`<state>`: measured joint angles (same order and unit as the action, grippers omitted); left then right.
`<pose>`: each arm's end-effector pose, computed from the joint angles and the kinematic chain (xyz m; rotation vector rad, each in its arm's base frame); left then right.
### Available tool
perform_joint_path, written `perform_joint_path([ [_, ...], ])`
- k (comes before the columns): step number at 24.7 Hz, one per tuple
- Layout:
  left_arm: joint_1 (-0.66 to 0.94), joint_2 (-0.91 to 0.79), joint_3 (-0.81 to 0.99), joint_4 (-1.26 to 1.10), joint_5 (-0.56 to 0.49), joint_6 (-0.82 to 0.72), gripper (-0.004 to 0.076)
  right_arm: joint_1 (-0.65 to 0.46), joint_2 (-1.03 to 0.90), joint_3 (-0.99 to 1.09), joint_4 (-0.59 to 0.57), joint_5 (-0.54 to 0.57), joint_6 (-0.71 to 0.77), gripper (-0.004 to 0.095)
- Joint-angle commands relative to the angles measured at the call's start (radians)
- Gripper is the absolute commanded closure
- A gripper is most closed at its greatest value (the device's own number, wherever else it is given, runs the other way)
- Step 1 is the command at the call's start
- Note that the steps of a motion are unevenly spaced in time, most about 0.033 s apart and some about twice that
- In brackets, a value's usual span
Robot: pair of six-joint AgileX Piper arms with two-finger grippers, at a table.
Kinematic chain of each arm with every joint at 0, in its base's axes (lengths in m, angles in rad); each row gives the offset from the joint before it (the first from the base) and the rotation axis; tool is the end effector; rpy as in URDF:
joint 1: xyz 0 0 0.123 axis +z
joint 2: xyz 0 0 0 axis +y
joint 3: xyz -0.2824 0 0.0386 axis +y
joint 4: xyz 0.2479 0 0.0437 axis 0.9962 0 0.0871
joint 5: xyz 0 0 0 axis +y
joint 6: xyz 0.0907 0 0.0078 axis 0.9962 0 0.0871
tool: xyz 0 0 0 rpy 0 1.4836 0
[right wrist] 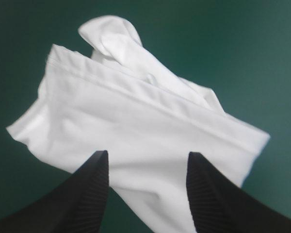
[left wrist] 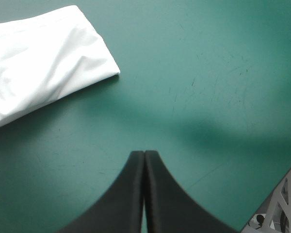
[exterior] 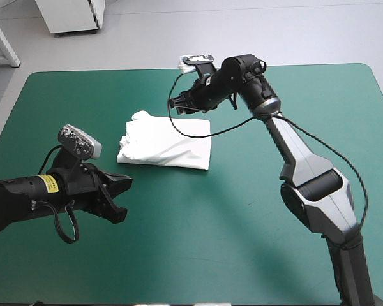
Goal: Fold the cloth
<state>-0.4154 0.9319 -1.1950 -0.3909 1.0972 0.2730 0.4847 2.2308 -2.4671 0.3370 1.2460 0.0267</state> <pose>0.1295 -0.0909 0.4232 0.7465 2.1731 -0.5656 0.4183 0.2525 0.3549 -0.5739 2.4635 0.6541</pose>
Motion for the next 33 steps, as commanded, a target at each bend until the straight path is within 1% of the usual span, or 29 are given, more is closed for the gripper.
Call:
perform_joint_path([
  [1, 0.0, -0.007, -0.025, -0.037, -0.035, 0.0, 0.0733, -0.044, -0.159, 0.213, 0.01, -0.029, -0.019, 0.0441],
  [3, 0.0, -0.007, -0.025, -0.037, -0.035, -0.003, 0.0733, -0.055, -0.202, 0.35, 0.007, -0.029, -0.052, 0.0441],
  [4, 0.0, -0.007, -0.025, -0.037, -0.035, -0.003, 0.0733, -0.055, -0.204, 0.376, 0.007, -0.031, -0.066, 0.0441],
  [5, 0.0, -0.007, -0.025, -0.037, -0.035, -0.003, 0.0733, -0.059, -0.204, 0.408, 0.012, -0.055, -0.074, 0.0441],
  [6, 0.0, -0.007, -0.025, -0.037, -0.035, -0.003, 0.0733, -0.063, -0.201, 0.431, 0.033, -0.102, -0.074, 0.0441],
  [8, 0.0, -0.007, -0.025, -0.037, -0.025, -0.005, 0.0733, -0.063, -0.187, 0.459, 0.028, -0.15, -0.081, 0.0441],
  [10, 0.0, -0.007, -0.025, -0.037, -0.025, -0.007, 0.0733, -0.064, -0.164, 0.468, 0.028, -0.154, -0.081, 0.0441],
  [14, 0.0, -0.007, -0.025, -0.033, -0.025, -0.007, 0.0733, -0.064, -0.115, 0.468, 0.073, -0.172, -0.092, 0.0441],
  [18, 0.0, -0.007, -0.025, -0.033, -0.025, -0.007, 0.0733, -0.064, -0.085, 0.468, 0.079, -0.186, -0.092, 0.0441],
  [20, 0.0, -0.007, -0.025, -0.031, -0.025, -0.007, 0.0733, -0.064, -0.07, 0.468, 0.105, -0.19, -0.098, 0.0442],
  [23, 0.0, -0.007, -0.025, -0.031, -0.037, -0.007, 0.0733, -0.064, -0.052, 0.468, 0.191, -0.195, -0.148, 0.0442],
  [24, 0.0, -0.007, -0.025, -0.031, -0.042, -0.007, 0.0733, -0.06, -0.047, 0.468, 0.203, -0.195, -0.15, 0.0446],
  [25, 0.0, -0.007, -0.025, -0.031, -0.051, -0.007, 0.0733, -0.057, -0.045, 0.468, 0.206, -0.195, -0.148, 0.0472],
  [27, 0.0, -0.007, -0.025, -0.031, -0.058, -0.007, 0.0733, -0.054, -0.038, 0.468, 0.204, -0.194, -0.139, 0.0598],
  [29, 0.0, -0.007, -0.025, -0.031, -0.058, -0.007, 0.0733, -0.054, -0.038, 0.468, 0.195, -0.194, -0.136, 0.0831],
  [30, 0.0, -0.007, -0.025, -0.031, -0.058, -0.007, 0.0733, -0.054, -0.038, 0.468, 0.184, -0.192, -0.134, 0.093],
  [31, 0.0, -0.007, -0.025, -0.031, -0.058, -0.007, 0.0733, -0.054, -0.038, 0.466, 0.162, -0.191, -0.119, 0.0914],
  [33, 0.0, -0.007, -0.025, -0.031, -0.058, -0.007, 0.0733, -0.056, -0.038, 0.458, 0.1, -0.171, -0.092, 0.0922],
])
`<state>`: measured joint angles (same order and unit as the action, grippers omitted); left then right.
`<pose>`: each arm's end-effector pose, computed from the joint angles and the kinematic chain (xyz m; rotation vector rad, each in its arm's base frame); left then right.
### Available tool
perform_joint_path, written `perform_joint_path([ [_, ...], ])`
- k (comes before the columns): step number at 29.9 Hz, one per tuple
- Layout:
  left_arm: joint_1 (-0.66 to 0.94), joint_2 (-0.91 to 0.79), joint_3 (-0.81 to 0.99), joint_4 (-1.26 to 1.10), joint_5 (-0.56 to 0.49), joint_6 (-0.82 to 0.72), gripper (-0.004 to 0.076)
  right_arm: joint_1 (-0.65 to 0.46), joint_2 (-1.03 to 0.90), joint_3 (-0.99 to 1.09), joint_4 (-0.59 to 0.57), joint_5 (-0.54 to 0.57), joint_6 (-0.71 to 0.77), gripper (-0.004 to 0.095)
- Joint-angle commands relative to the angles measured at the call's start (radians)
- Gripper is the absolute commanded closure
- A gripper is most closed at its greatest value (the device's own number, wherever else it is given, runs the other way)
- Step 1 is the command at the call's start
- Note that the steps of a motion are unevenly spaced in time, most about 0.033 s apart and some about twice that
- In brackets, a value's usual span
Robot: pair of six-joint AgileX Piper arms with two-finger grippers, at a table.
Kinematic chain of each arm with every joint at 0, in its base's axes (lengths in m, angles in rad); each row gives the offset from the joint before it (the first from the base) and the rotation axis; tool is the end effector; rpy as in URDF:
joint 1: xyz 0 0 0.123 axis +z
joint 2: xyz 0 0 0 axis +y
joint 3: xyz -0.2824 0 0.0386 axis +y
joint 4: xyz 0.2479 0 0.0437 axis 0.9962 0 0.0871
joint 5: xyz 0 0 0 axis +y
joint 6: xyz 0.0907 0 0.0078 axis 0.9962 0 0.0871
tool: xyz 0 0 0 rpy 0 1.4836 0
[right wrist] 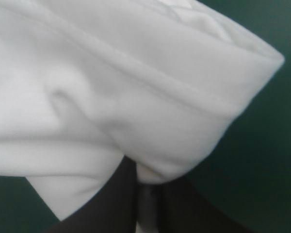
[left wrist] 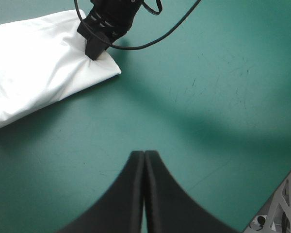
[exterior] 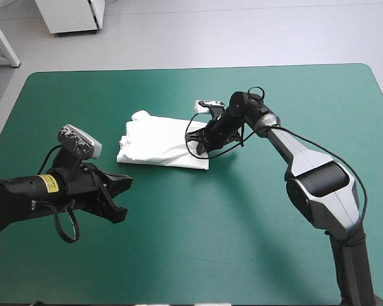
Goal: Fold the cloth
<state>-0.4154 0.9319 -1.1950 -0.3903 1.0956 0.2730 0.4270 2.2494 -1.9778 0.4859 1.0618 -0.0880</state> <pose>0.1297 -0.0909 0.4233 0.7457 2.1718 -0.5648 0.4292 0.2361 0.2169 -0.4828 2.7733 0.7305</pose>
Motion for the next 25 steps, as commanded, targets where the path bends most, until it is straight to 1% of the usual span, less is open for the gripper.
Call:
perform_joint_path([
  [1, 0.0, -0.007, -0.025, -0.032, -0.057, -0.007, 0.0733, -0.001, -0.059, -0.032, -0.083, 0.024, 0.038, 0.0927],
  [5, 0.0, -0.007, -0.025, -0.032, -0.057, -0.007, 0.0733, -0.026, -0.06, -0.032, -0.216, 0.106, 0.068, 0.0927],
  [8, 0.0, -0.007, -0.025, -0.032, -0.057, -0.007, 0.0733, -0.065, -0.065, -0.032, -0.277, 0.152, 0.088, 0.0927],
  [10, 0.0, -0.007, -0.025, -0.032, -0.057, -0.007, 0.0733, -0.099, -0.076, -0.029, -0.289, 0.155, 0.088, 0.0927],
  [13, 0.0, -0.007, -0.025, -0.032, -0.057, -0.007, 0.0733, -0.161, -0.102, -0.029, -0.339, 0.155, 0.088, 0.0927],
  [18, 0.0, -0.007, -0.025, -0.032, -0.057, -0.007, 0.0733, -0.285, -0.138, -0.029, -0.401, 0.155, 0.088, 0.0927],
  [22, 0.0, -0.007, -0.025, -0.032, -0.057, -0.007, 0.0733, -0.388, -0.141, -0.029, -0.418, 0.155, 0.083, 0.0927],
  [25, 0.0, -0.007, -0.025, -0.032, -0.057, -0.007, 0.0733, -0.453, -0.141, -0.029, -0.472, 0.155, 0.083, 0.0927],
])
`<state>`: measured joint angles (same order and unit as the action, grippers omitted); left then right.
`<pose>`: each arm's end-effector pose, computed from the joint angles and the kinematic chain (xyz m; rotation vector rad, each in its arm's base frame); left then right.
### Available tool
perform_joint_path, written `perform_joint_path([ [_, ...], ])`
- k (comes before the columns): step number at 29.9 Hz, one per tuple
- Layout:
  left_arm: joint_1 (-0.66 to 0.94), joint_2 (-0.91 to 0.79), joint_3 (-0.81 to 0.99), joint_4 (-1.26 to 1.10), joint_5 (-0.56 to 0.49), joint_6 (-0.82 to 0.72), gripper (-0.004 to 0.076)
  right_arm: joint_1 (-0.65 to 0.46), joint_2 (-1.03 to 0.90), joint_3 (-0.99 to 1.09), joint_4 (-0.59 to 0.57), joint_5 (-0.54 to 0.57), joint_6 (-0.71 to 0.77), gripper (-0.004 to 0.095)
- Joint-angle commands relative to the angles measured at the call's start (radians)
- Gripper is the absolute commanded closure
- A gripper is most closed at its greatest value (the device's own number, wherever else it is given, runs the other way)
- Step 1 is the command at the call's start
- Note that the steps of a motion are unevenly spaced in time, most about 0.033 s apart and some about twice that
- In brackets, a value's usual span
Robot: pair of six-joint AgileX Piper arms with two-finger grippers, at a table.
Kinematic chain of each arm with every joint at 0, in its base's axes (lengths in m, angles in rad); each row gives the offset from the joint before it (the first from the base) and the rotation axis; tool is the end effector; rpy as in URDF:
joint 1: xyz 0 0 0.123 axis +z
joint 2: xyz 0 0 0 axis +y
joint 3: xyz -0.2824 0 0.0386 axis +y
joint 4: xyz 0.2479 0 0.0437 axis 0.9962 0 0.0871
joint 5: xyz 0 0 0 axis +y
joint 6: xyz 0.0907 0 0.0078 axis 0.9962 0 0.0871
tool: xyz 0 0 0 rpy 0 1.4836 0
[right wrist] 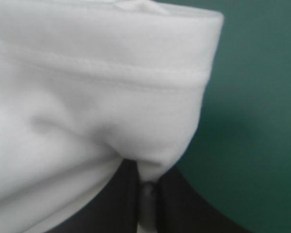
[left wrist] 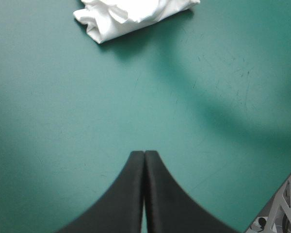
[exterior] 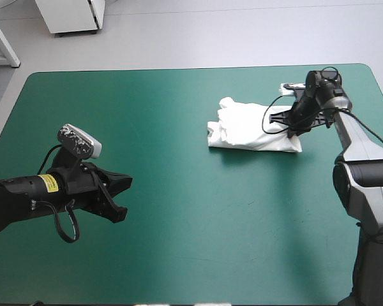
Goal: Fold the cloth
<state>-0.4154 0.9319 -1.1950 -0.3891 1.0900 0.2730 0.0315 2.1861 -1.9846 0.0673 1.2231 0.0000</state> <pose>0.1301 -0.0909 0.4236 0.7427 2.1672 -0.5630 0.4667 0.0205 0.2361 -0.0232 2.9075 0.1013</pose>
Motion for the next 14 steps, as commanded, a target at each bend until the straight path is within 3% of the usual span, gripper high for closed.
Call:
perform_joint_path([
  [1, 0.0, -0.007, -0.025, -0.033, -0.051, -0.007, 0.0733, -0.086, -0.077, -0.023, -0.067, -0.006, -0.005, 0.0927],
  [14, 0.0, -0.007, -0.025, -0.033, -0.051, -0.005, 0.0733, -0.371, -0.075, -0.023, -0.173, -0.006, -0.07, 0.0927],
])
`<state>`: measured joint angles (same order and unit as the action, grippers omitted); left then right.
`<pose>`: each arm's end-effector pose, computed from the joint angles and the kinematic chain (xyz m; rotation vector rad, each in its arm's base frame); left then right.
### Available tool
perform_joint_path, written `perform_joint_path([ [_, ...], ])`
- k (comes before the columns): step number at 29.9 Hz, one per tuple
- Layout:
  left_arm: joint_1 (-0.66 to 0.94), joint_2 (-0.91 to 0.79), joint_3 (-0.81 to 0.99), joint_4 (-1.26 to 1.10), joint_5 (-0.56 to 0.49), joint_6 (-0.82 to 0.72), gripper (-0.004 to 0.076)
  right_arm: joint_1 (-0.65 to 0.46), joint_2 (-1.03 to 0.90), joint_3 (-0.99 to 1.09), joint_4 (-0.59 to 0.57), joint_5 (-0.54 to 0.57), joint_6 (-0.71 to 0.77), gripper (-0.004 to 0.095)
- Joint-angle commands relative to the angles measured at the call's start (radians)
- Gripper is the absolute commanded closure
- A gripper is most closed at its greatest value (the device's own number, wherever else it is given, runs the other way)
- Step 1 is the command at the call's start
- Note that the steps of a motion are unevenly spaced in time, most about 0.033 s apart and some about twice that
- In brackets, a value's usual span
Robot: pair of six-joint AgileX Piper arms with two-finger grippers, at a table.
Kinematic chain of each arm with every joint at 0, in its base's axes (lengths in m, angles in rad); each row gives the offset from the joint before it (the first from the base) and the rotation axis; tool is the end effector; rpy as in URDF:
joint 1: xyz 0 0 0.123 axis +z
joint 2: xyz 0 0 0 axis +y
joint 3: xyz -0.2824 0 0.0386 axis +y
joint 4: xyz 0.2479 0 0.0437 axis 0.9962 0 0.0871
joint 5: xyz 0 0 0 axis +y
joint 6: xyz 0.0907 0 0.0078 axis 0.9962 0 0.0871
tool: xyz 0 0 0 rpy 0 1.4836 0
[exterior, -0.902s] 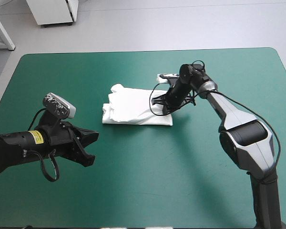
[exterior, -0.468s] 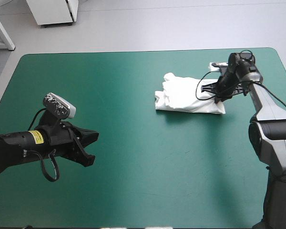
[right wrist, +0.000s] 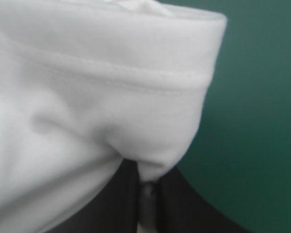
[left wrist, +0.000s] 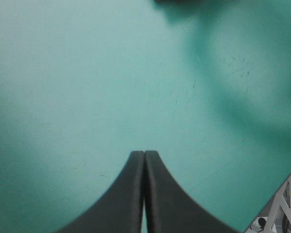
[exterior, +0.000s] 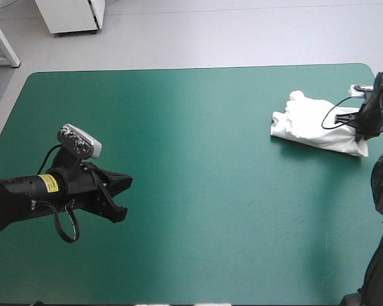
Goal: Fold the cloth
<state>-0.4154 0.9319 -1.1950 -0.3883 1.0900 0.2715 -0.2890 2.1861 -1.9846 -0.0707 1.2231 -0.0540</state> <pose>0.1301 -0.0908 0.4236 0.7412 2.1680 -0.5627 0.4460 -0.1389 0.2361 0.3186 2.9019 -0.1581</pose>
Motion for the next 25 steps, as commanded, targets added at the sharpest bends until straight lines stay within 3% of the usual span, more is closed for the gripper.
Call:
perform_joint_path([
  [1, 0.0, -0.007, -0.025, -0.034, -0.051, -0.004, 0.0733, -0.068, -0.075, -0.023, -0.035, -0.006, -0.016, 0.0927],
  [8, 0.0, -0.007, -0.025, -0.034, -0.051, -0.005, 0.0733, -0.139, -0.075, -0.023, -0.096, -0.006, -0.037, 0.0927],
  [13, 0.0, -0.007, -0.025, -0.034, -0.051, -0.005, 0.0733, -0.159, -0.075, -0.023, -0.072, -0.006, 0.002, 0.0914],
  [16, 0.0, -0.007, -0.025, -0.034, -0.051, -0.005, 0.0733, -0.159, -0.079, -0.023, -0.072, -0.006, 0.0, 0.077],
  [18, 0.0, -0.007, -0.025, -0.036, -0.051, -0.005, 0.0733, -0.161, -0.087, -0.023, -0.075, -0.006, 0.0, 0.0562],
  [21, 0.0, -0.007, -0.025, -0.036, -0.051, -0.005, 0.0733, -0.173, -0.117, -0.023, -0.075, -0.006, 0.005, 0.0341],
  [25, 0.0, -0.007, -0.025, -0.036, -0.051, -0.005, 0.0733, -0.208, -0.178, -0.023, -0.044, -0.006, 0.027, 0.0362],
])
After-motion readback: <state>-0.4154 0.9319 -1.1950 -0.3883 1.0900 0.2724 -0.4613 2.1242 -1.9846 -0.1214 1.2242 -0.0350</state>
